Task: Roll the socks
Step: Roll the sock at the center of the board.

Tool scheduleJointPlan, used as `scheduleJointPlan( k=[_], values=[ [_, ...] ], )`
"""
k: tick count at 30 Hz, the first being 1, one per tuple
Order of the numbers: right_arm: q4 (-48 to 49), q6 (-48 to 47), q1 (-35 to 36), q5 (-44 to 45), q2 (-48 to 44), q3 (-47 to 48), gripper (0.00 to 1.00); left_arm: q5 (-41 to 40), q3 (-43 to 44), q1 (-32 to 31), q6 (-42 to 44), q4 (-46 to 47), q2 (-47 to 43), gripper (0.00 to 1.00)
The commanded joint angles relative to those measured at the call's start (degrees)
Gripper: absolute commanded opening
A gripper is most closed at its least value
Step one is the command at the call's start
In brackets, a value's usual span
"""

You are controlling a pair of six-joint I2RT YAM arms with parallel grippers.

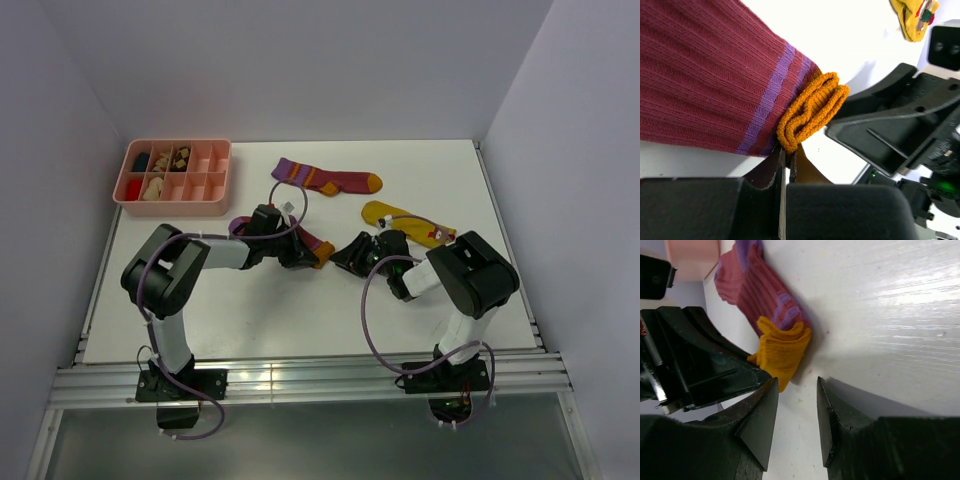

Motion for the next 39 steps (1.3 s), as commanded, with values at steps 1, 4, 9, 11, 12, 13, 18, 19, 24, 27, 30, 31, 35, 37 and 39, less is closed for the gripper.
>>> scheduleJointPlan(
  k=[1, 4, 9, 11, 12, 13, 18, 19, 24, 27, 30, 31, 35, 37, 39],
  values=[
    [2.74, -1.42, -0.34, 0.91, 2.20, 2.09, 0.43, 2.42, -0.75, 0.39, -2.38, 2.37, -0.26, 0.01],
    [2.74, -1.33, -0.17, 1.09, 4.40, 2.97, 0.43, 2.94, -1.27, 0.65, -3.96, 3.42, 0.36, 0.01],
    [4.32, -0.01, -0.17, 0.21, 7.48, 3.94, 0.43, 3.47, -1.36, 0.74, -4.75, 3.34, 1.32, 0.01],
    [4.05, -0.01, -0.08, 0.47, 8.19, 4.56, 0.43, 3.39, -1.28, 0.74, -4.75, 3.16, 1.50, 0.01],
    [3.09, -0.27, 0.01, 0.73, 8.36, 4.82, 0.43, 3.30, -1.01, 0.83, -4.58, 3.16, 1.59, 0.01],
    [2.39, -0.45, 0.18, 0.91, 8.54, 5.61, 0.43, 3.39, -0.93, 0.83, -4.49, 2.64, 1.76, 0.01],
    [-3.76, -2.03, 0.71, 2.40, 9.15, 8.07, 0.40, 3.39, -0.75, 0.83, -4.49, 2.20, 2.03, 0.01],
    [-4.03, -1.95, 0.97, 2.32, 9.59, 8.51, 0.38, 3.47, -0.57, 0.83, -4.49, 2.20, 2.03, 0.01],
    [-4.82, -2.12, 1.24, 1.53, 11.35, 9.31, 0.18, 4.09, -0.66, 0.83, -4.23, 2.81, 2.47, 0.01],
    [-7.96, -3.00, 1.15, 1.96, 10.48, 10.27, 0.00, 3.83, -0.22, 0.83, -2.65, 1.94, 2.29, 0.01],
    [-15.35, -5.63, 1.24, 3.72, 6.98, 12.02, 0.00, 0.58, 0.57, 0.74, 0.95, -1.75, 0.19, 0.12],
    [-17.90, -6.25, 1.24, 5.29, 5.83, 12.73, 0.00, -0.82, 1.27, 0.66, 2.26, -3.24, -0.60, 0.18],
    [-33.08, -9.06, 1.33, 8.90, 1.96, 17.30, 0.00, -10.56, 3.20, -0.66, 10.43, -9.31, -5.43, 0.45],
    [-37.58, -9.59, 1.50, 10.65, 0.63, 20.28, 0.00, -13.39, 3.64, -1.36, 12.55, -11.33, -6.84, 0.51],
    [-44.88, -10.64, 1.94, 11.89, 0.19, 24.22, 0.00, -18.99, 2.95, -2.77, 15.71, -11.95, -9.30, 0.56]
  ],
)
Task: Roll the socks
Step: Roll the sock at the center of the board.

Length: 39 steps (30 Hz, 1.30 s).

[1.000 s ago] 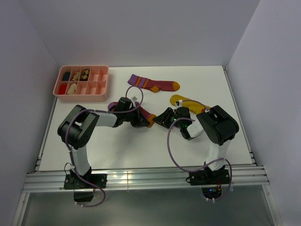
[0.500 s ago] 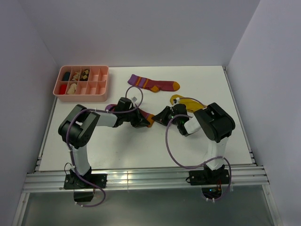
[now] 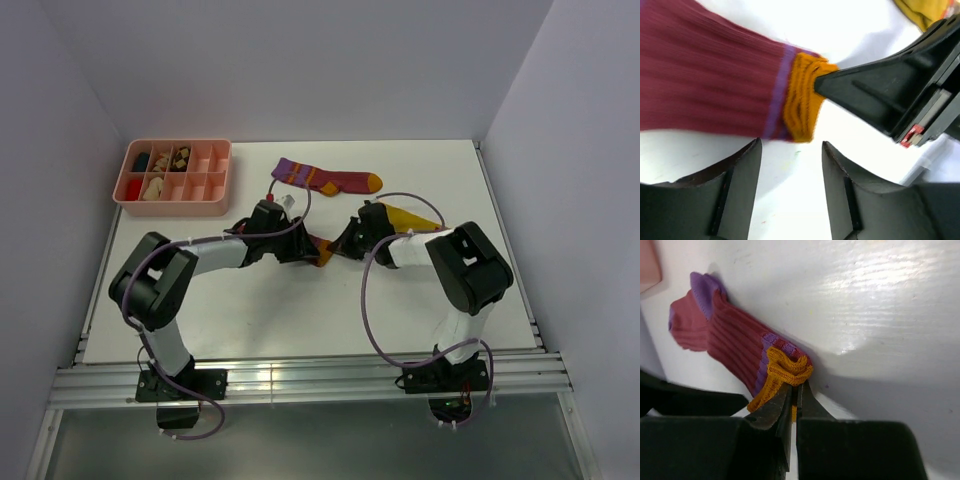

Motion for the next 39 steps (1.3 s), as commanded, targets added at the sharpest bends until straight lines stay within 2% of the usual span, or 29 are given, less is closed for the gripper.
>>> scheduleJointPlan(
  k=[1, 2, 6, 10, 16, 28, 39],
  values=[
    [-17.81, -4.04, 0.57, 6.10, -2.54, 6.63, 0.00, -12.63, 0.80, -2.22, 8.73, -4.06, -6.31, 0.57],
    [-22.36, -4.57, 0.83, 6.37, -2.19, 8.12, 0.00, -14.66, 0.45, -3.97, 10.82, -3.72, -7.37, 0.59],
    [-29.25, -4.75, 1.53, 6.55, -0.35, 14.80, 0.00, -27.99, -2.01, -10.39, 17.51, 0.84, -10.63, 0.62],
    [-34.09, -4.40, 1.80, 6.11, 1.59, 18.50, 0.00, -32.77, -5.17, -15.75, 22.08, 8.92, -11.07, 0.62],
    [-38.84, -3.96, 2.32, 5.49, 3.96, 21.76, 0.00, -36.91, -5.62, -18.40, 26.66, 13.60, -7.74, 0.60],
    [-40.95, -3.78, 2.50, 4.79, 5.63, 22.81, 0.00, -37.97, -7.81, -22.53, 34.75, 23.08, -4.13, 0.54],
    [-41.30, -3.96, 2.76, 3.03, 6.69, 23.60, 0.00, -40.69, -7.55, -23.32, 36.95, 24.15, 2.89, 0.55]
  ],
)
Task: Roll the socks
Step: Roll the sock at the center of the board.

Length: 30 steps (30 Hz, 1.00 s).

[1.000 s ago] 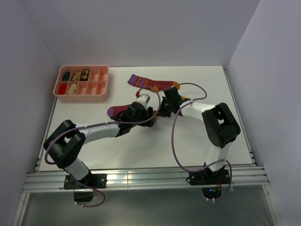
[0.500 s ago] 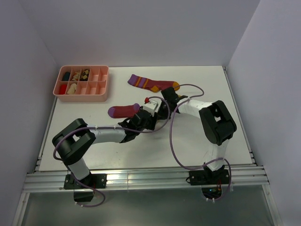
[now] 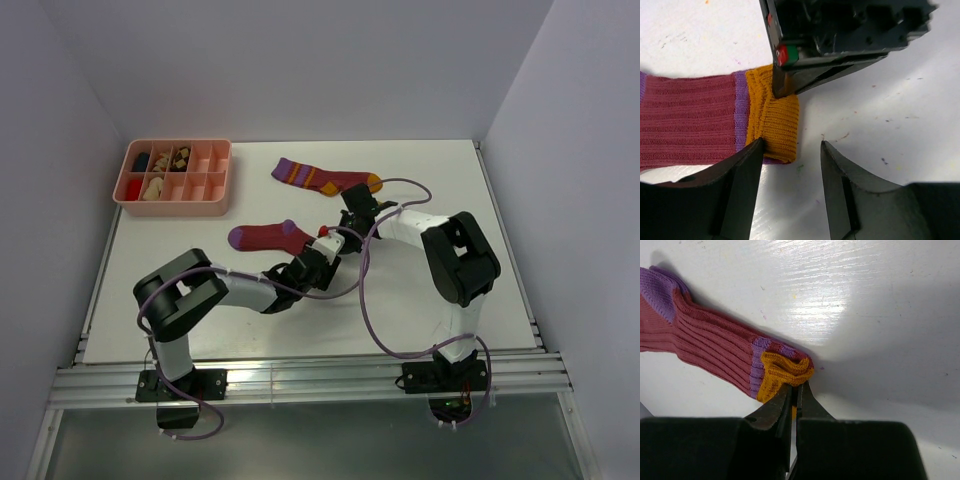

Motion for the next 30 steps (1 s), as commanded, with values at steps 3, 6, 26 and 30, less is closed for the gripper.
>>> scheduleJointPlan(
  k=[3, 6, 26, 30],
  values=[
    [-2.48, -0.37, 0.91, -0.07, 1.66, 1.40, 0.00, -4.51, 2.20, -0.37, 1.28, 0.89, 4.04, 0.54],
    [-2.13, -0.46, 0.99, -0.51, 1.66, 1.22, 0.00, -6.35, 3.61, -0.29, 0.67, -2.10, 5.71, 0.54],
    [16.05, 3.13, -0.93, -4.82, -10.72, -7.74, 0.28, 11.64, 4.57, 4.36, -8.91, -14.14, 1.50, 0.01],
    [21.94, 5.42, -2.78, -3.42, -15.46, -12.22, 0.46, 22.19, 4.93, 9.45, -14.61, -14.41, 1.24, 0.01]
  ],
)
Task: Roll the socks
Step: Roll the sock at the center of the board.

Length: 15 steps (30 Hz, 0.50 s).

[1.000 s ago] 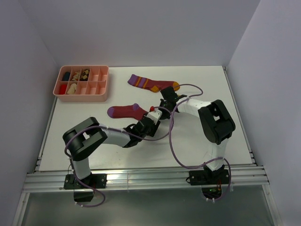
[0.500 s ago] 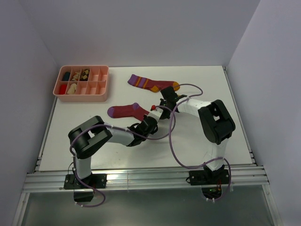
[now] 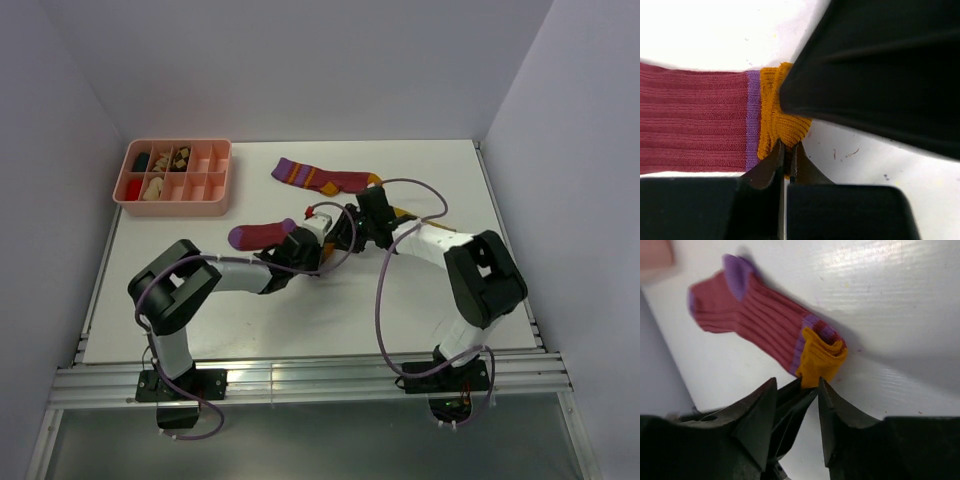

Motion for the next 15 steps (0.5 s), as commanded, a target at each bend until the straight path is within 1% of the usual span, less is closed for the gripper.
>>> scheduleJointPlan(
  k=[1, 2, 3, 5, 7, 8, 10, 11, 12, 15],
  values=[
    [10.51, 2.84, -2.00, 0.65, -6.21, -4.09, 0.48, 14.77, 0.21, 3.67, -7.28, -6.34, 0.12, 0.01],
    [11.66, 3.55, -2.26, 0.92, -7.09, -5.24, 0.50, 18.18, -0.23, 4.64, -8.51, -5.99, 0.04, 0.01],
    [12.98, 3.81, -2.78, 1.09, -7.79, -6.38, 0.53, 19.61, -0.67, 6.30, -10.61, -4.95, -0.14, 0.01],
    [16.85, 3.90, -2.88, 1.18, -9.37, -9.37, 0.56, 24.08, -1.37, 7.98, -12.64, -4.41, -0.05, 0.01],
    [19.92, 3.82, -2.88, 1.18, -9.73, -11.57, 0.60, 27.25, -1.90, 10.27, -15.98, -3.19, 0.38, 0.01],
    [20.98, 4.16, -2.88, 0.92, -9.64, -12.27, 0.61, 30.31, -2.08, 11.06, -18.78, -2.83, 0.56, 0.01],
    [25.11, 4.78, -2.88, 0.22, -8.94, -14.56, 0.61, 33.14, -3.39, 13.26, -21.87, -0.30, 1.26, 0.01],
    [26.51, 5.30, -2.79, -0.31, -8.42, -15.26, 0.62, 34.90, -4.01, 14.13, -25.10, 1.11, 1.70, 0.01],
    [29.22, 5.40, -2.70, -0.48, -7.54, -16.31, 0.62, 37.70, -4.71, 15.71, -26.70, 2.61, 1.88, 0.01],
    [31.79, 5.40, -2.09, -1.45, -4.73, -16.68, 0.62, 41.49, -6.38, 18.26, -31.53, 5.87, 3.54, 0.01]
  ],
)
